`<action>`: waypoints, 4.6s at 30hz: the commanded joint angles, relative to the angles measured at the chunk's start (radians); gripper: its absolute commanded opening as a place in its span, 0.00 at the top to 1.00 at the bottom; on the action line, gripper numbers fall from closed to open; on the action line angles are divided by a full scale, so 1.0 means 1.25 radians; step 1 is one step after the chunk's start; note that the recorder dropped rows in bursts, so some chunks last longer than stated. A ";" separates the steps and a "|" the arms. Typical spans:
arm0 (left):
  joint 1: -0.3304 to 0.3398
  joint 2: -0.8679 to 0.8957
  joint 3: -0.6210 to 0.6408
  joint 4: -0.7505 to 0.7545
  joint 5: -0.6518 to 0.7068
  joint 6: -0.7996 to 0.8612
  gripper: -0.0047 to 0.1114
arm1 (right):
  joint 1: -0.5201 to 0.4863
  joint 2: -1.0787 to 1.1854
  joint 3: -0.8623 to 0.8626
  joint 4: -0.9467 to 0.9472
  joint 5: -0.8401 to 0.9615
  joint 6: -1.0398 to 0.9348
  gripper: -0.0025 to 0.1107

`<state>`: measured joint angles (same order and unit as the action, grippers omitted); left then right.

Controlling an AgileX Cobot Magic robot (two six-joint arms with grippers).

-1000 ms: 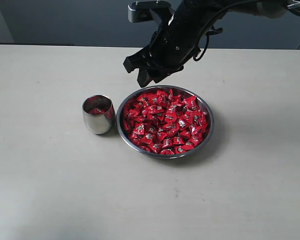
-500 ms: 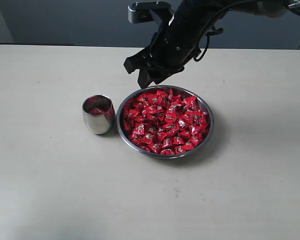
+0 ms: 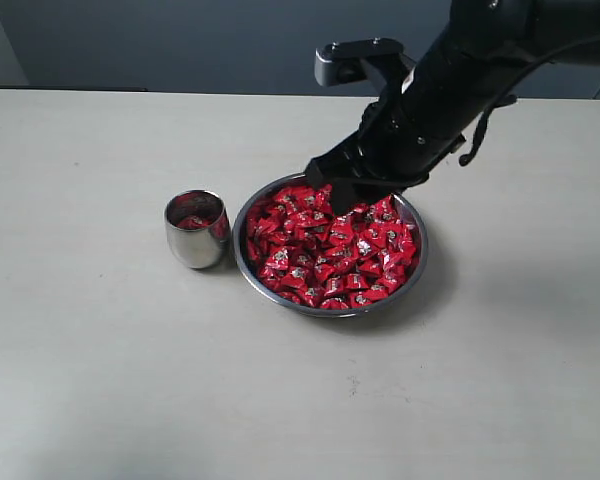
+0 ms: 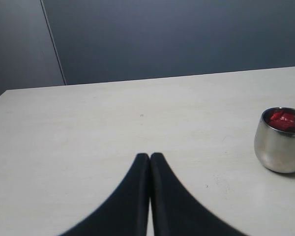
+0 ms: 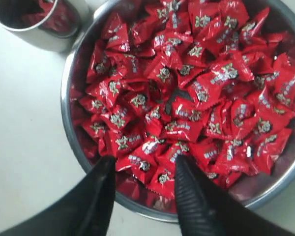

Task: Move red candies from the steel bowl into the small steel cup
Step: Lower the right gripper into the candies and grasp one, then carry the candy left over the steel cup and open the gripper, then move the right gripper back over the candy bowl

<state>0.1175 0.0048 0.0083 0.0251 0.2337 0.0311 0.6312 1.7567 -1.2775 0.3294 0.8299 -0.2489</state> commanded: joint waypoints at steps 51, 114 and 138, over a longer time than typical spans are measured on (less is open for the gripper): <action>0.002 -0.004 -0.007 0.002 -0.001 -0.001 0.96 | 0.049 0.269 -0.371 0.067 0.227 0.057 0.98; 0.002 -0.004 -0.007 0.002 -0.001 -0.001 0.96 | 0.053 0.301 -0.560 -0.097 0.261 0.136 0.69; 0.002 -0.004 -0.007 0.002 -0.001 -0.001 0.96 | 0.045 0.119 -0.268 -0.110 0.063 0.112 0.69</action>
<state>0.1175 0.0048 0.0083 0.0251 0.2337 0.0311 0.6905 1.9174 -1.6482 0.1931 0.9535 -0.0886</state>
